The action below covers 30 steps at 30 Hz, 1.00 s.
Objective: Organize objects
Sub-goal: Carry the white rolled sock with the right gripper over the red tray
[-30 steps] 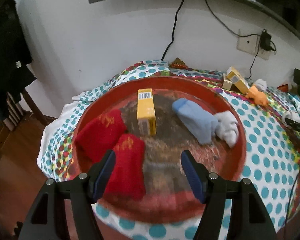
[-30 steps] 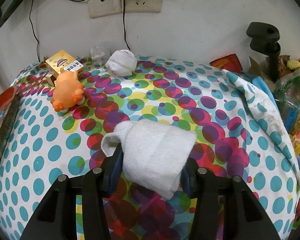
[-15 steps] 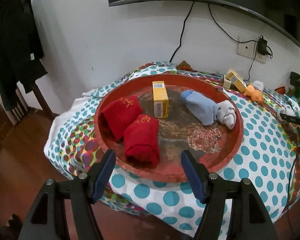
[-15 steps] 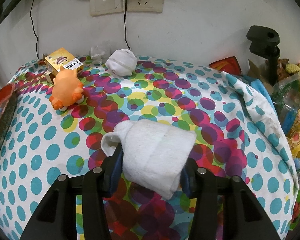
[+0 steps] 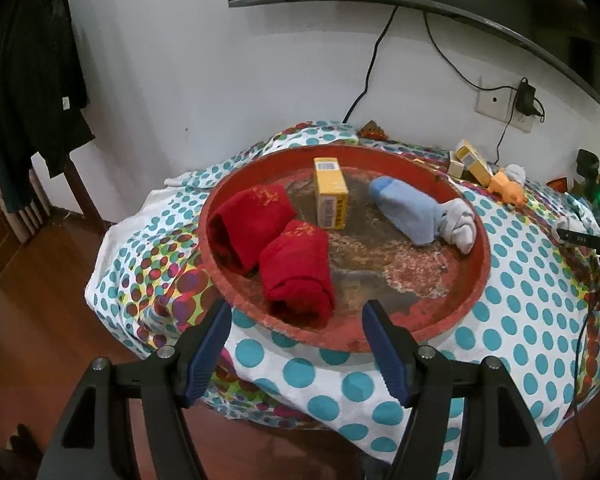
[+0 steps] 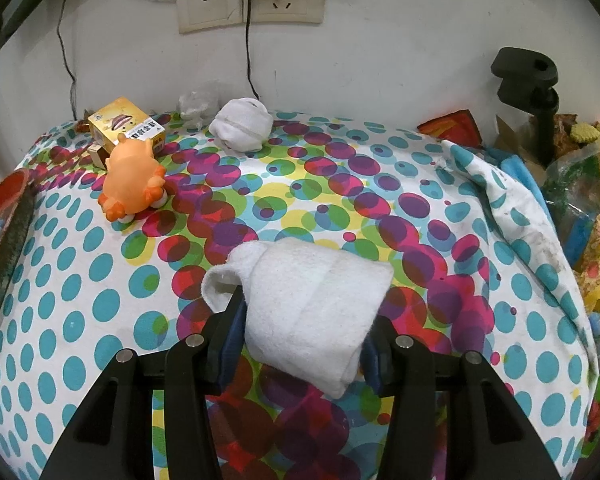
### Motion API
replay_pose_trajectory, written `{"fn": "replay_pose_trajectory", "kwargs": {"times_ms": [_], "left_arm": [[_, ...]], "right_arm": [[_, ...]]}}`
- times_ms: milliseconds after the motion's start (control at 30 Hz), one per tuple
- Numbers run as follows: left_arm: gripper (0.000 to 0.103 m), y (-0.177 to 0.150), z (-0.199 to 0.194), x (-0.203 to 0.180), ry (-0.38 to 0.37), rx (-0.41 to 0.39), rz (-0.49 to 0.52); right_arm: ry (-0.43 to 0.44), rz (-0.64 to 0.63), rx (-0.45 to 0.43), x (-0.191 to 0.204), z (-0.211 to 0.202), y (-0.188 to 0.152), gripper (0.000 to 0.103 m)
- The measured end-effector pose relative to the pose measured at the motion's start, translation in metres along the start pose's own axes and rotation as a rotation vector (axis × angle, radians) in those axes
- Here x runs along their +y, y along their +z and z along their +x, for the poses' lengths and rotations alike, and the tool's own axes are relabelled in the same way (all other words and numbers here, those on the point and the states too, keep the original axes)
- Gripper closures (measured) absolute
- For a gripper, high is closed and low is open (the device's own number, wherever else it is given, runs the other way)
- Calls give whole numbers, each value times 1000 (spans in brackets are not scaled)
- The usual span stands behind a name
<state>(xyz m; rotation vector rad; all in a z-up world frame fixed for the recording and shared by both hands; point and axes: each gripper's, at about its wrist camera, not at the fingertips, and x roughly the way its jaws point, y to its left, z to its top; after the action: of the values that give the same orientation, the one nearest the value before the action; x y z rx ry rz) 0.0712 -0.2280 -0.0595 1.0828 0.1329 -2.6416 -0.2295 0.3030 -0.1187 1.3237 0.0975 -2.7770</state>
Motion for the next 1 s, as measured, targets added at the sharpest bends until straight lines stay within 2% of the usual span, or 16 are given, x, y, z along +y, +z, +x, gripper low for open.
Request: {"fn": "replay_pose_trajectory", "kwargs": {"times_ms": [100,300,467,567,767,1000], "left_arm": [[33,-3,7,6,13,22,-4],[33,-4,8,15,59,7,14],[33,-2,6,20,30,6,-11],[33,-1,4,19,26,1,-14],[33,0,3,18,17,-1,-16],[33,0,2,19,14,0,-25]], "right_arm": [[-43,10,-3,4,-7,-1,60],[-25,17,-39,24,-29,-8,61],[-3,-25,-53,41,-45,-14,61],[18,-40,-69,51,-60,-20,61],[83,-76,-73,104,-58,-16,61],[183,-133,-81,144,-89,-28,61]]}}
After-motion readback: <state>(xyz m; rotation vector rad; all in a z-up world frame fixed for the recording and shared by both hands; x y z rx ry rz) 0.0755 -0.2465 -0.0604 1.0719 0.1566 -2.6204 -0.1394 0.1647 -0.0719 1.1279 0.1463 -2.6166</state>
